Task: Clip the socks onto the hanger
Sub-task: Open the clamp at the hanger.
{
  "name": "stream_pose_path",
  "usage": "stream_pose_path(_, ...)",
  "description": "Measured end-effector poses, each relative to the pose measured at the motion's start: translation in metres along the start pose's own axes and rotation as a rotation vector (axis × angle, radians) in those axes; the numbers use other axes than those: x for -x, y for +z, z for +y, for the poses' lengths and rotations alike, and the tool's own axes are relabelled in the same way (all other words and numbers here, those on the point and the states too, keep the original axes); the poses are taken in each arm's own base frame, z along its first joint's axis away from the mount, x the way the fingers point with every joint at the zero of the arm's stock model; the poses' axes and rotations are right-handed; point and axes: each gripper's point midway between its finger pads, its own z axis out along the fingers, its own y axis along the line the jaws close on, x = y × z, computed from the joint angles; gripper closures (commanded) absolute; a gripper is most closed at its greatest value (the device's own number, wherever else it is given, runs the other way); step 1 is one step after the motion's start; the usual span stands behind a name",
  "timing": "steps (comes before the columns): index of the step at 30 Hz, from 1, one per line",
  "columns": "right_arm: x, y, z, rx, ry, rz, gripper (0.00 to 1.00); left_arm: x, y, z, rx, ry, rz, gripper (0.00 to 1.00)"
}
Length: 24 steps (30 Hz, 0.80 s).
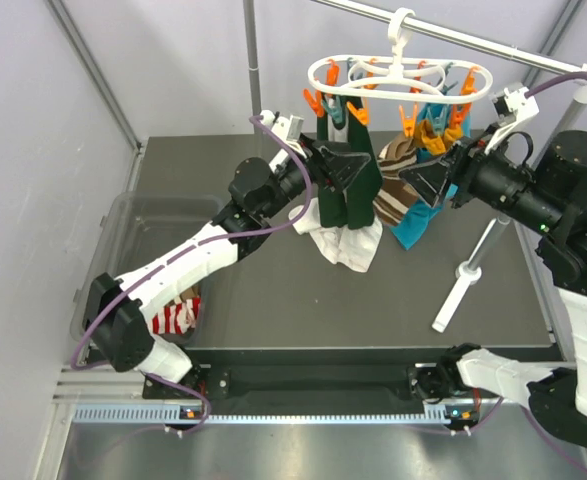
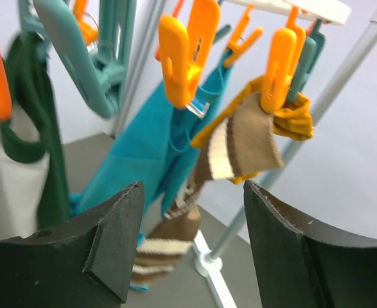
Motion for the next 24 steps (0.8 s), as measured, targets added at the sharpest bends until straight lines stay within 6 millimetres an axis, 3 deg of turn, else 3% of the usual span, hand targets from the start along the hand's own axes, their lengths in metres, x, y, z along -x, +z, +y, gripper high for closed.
stream_pose_path(5, 0.01, 0.002, 0.019, 0.094, -0.003, 0.02, 0.41, 0.01, 0.013, 0.004, 0.006, 0.074, -0.039, 0.28)
stream_pose_path(11, 0.018, 0.02, 0.031, 0.143, -0.005, 0.041, 0.4, 0.021, 0.03, 0.009, 0.017, 0.118, -0.076, 0.3)
stream_pose_path(18, 0.006, 0.055, 0.035, 0.115, -0.006, 0.098, 0.43, 0.029, 0.039, 0.012, 0.025, 0.133, -0.103, 0.38)
stream_pose_path(24, 0.006, 0.064, 0.026, 0.051, -0.01, 0.092, 0.5, 0.035, 0.042, 0.015, 0.033, 0.14, -0.116, 0.54)
